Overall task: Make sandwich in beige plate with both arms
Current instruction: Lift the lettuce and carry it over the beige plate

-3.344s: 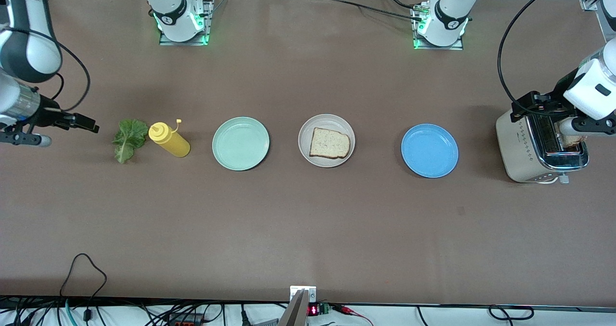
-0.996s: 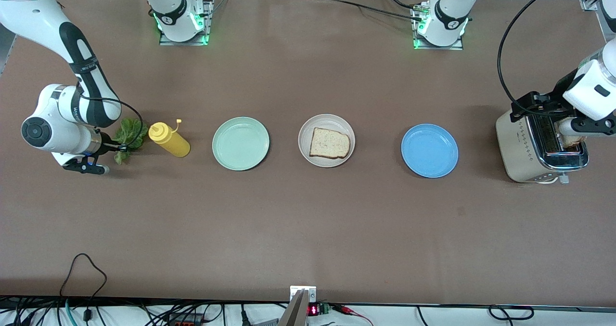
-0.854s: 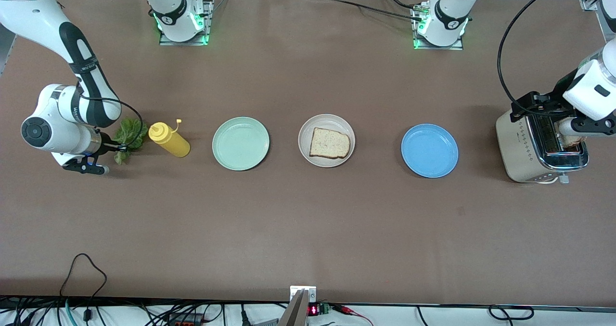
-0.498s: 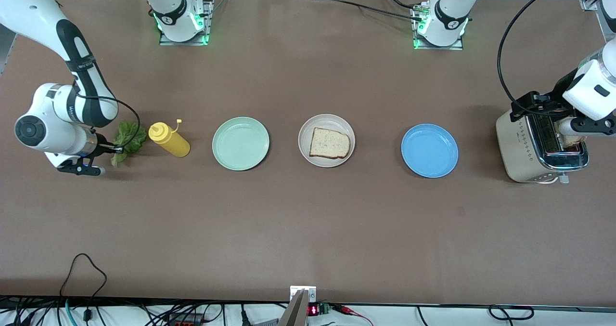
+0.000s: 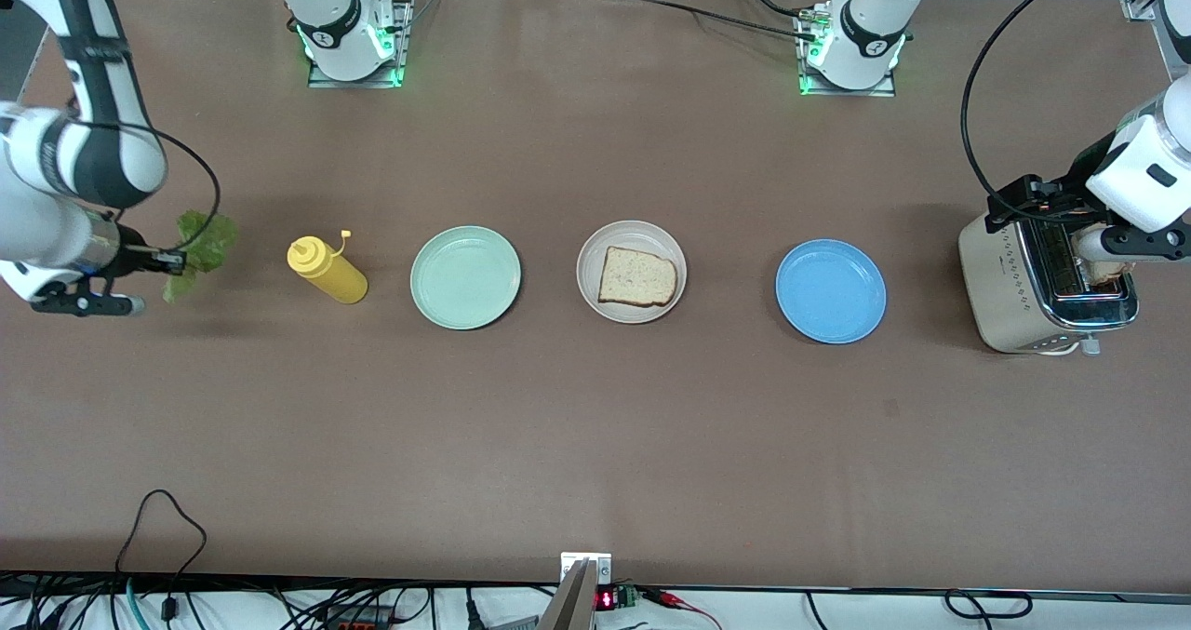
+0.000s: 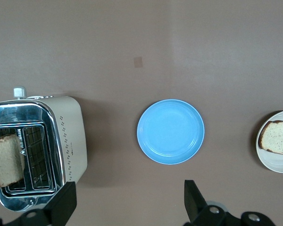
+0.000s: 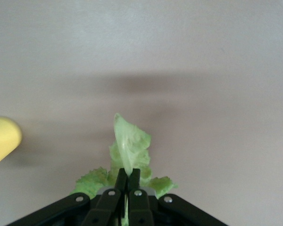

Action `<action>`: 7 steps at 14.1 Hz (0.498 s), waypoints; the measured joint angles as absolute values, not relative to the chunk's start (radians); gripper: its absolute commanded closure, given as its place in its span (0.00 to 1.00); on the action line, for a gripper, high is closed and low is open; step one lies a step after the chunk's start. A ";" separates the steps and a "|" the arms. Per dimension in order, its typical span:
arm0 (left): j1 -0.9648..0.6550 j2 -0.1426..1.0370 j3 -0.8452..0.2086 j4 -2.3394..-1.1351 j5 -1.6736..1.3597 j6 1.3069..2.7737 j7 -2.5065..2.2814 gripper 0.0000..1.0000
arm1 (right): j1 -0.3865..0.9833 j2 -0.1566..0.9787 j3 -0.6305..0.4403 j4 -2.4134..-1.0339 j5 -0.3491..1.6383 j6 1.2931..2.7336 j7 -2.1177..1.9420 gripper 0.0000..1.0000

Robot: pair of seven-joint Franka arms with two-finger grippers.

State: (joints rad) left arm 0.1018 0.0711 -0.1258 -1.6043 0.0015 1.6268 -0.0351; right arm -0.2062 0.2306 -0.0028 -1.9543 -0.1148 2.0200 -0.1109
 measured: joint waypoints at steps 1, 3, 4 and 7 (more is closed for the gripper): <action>0.102 0.071 -0.126 -1.604 0.002 1.626 -0.035 0.00 | -0.204 0.203 0.003 -1.936 -0.084 1.959 -0.112 1.00; 0.102 0.071 -0.126 -1.604 0.002 1.626 -0.035 0.00 | -0.196 0.165 0.028 -1.882 -0.024 1.838 -0.099 1.00; 0.102 0.071 -0.126 -1.604 0.002 1.626 -0.035 0.00 | -0.187 0.155 0.039 -1.846 -0.004 1.775 -0.067 1.00; 0.102 0.071 -0.126 -1.604 0.002 1.625 -0.035 0.00 | -0.143 0.146 0.079 -1.751 0.043 1.660 0.108 1.00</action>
